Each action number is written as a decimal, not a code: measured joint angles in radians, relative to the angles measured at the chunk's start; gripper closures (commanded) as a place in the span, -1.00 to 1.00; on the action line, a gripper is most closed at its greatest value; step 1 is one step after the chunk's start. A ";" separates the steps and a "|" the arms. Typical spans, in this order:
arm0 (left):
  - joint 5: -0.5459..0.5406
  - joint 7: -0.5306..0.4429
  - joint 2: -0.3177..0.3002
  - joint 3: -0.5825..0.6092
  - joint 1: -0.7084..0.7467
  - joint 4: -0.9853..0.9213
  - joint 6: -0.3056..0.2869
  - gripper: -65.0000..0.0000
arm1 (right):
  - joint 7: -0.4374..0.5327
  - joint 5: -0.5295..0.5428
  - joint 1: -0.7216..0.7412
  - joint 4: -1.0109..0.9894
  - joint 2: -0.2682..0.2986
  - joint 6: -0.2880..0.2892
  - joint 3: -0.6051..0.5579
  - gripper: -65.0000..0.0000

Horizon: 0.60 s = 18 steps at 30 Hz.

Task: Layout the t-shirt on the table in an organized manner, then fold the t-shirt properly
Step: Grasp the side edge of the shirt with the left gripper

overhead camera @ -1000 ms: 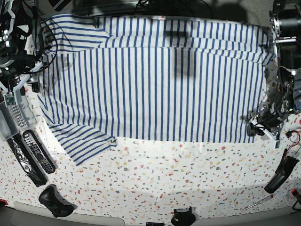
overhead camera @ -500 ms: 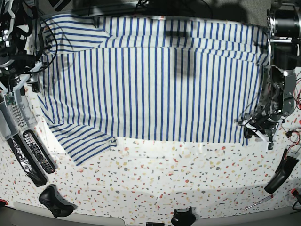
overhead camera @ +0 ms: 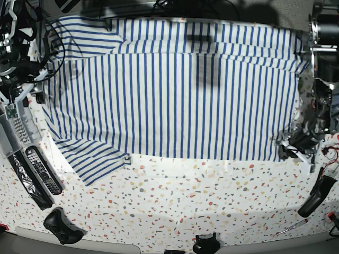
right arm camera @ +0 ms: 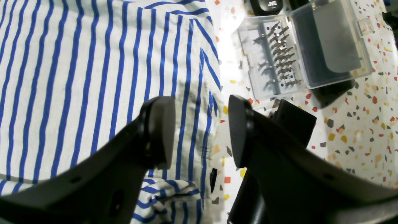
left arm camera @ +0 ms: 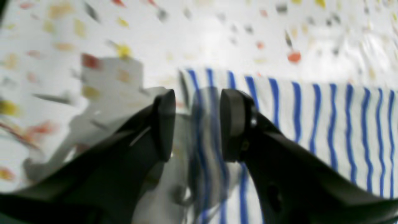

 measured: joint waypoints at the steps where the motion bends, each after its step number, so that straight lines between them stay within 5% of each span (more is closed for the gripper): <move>1: 0.000 0.001 -0.008 0.000 -0.013 0.002 0.003 0.34 | 0.000 0.000 0.000 0.000 0.000 0.000 0.000 0.16; 18: 0.048 0.048 0.027 0.001 -0.010 0.008 -0.004 0.27 | -0.008 0.000 0.000 0.000 0.000 0.000 0.000 0.16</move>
